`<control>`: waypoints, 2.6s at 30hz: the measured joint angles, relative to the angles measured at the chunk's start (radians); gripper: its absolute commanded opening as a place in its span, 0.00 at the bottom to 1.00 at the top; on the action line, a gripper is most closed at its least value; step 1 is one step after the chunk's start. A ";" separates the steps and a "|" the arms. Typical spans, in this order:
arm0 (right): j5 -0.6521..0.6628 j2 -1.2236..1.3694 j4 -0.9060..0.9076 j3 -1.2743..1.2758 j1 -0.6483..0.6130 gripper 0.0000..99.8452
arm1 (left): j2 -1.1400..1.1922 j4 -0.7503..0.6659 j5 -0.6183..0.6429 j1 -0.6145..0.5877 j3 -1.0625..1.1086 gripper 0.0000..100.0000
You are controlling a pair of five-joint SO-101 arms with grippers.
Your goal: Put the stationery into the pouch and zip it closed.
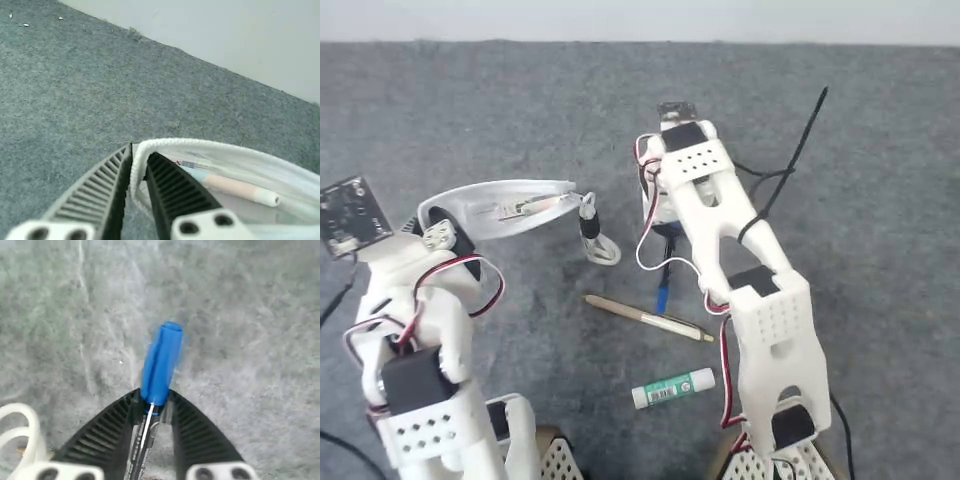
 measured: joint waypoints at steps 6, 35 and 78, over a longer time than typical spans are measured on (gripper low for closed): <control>0.000 0.003 0.000 0.000 -0.006 0.13 | 0.000 0.000 0.000 0.000 0.000 0.01; -0.028 0.083 -0.071 -0.002 -0.005 0.01 | 0.000 0.000 0.000 0.000 0.000 0.01; 0.087 -1.099 -0.181 0.746 -0.252 0.01 | -0.009 -0.031 -0.011 0.080 0.025 0.01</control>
